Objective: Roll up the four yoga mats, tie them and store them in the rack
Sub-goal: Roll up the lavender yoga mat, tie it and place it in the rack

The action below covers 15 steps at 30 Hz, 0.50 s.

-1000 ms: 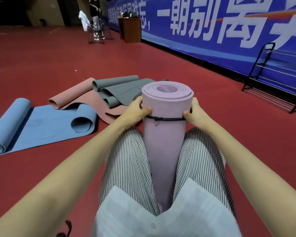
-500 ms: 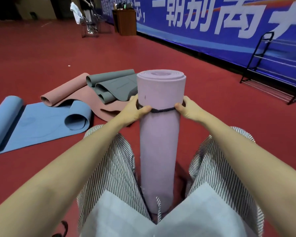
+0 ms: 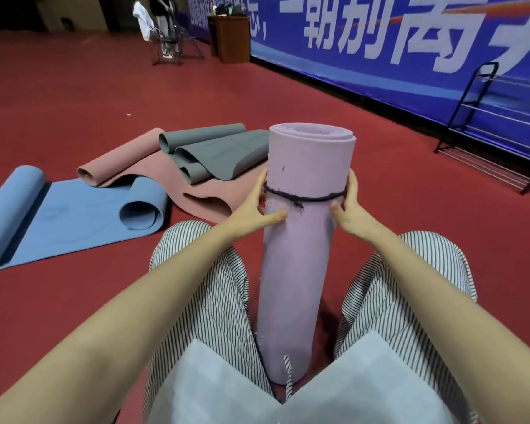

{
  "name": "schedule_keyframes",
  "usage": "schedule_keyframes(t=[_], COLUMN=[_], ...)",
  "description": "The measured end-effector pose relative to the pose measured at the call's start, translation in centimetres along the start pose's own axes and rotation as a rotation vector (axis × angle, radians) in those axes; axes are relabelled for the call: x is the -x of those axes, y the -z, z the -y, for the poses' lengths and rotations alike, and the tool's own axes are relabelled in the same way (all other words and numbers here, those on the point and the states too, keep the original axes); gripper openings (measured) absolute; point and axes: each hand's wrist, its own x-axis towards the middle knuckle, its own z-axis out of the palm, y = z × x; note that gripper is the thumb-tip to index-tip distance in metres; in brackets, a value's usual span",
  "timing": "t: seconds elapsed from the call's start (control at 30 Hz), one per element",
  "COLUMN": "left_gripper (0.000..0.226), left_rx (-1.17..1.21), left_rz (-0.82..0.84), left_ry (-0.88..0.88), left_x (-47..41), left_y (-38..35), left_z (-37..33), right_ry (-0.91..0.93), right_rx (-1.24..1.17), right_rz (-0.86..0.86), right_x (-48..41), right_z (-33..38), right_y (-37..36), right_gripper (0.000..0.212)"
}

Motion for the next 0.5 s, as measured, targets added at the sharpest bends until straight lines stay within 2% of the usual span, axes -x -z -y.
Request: schedule_keyframes(t=[0.1,0.13,0.2,0.27,0.3,0.5], left_gripper=[0.09,0.08,0.065,0.053,0.053,0.066], left_rx=[0.02,0.042,0.097,0.098,0.104,0.192], left_rz=[0.013,0.003,-0.031,-0.035,-0.038,-0.013], left_ry=[0.004,0.037,0.103,0.12,0.112,0.164], left_x=[-0.4,-0.5,-0.8,-1.1,-1.3,-1.6], left_y=[-0.5,-0.7,-0.8,-0.8,-0.9,-0.2], left_z=[-0.6,-1.1,-1.8,-1.8,-1.7,-1.1], right_ry=[-0.115,-0.151,-0.204,-0.242,-0.265,-0.293], right_rx=[-0.206,-0.274,-0.355,-0.345,-0.326,-0.189], right_rz=[-0.117,-0.12,-0.136,-0.169,-0.162,-0.039], right_x=[-0.8,-1.1,-1.4,-1.8,-1.9,-1.8], right_z=[0.7,0.7,0.6,0.2,0.2,-0.6], right_y=[-0.4,-0.5,-0.6,-0.8,-0.9,0.1], right_gripper=[0.151,0.14,0.104,0.073,0.065,0.068])
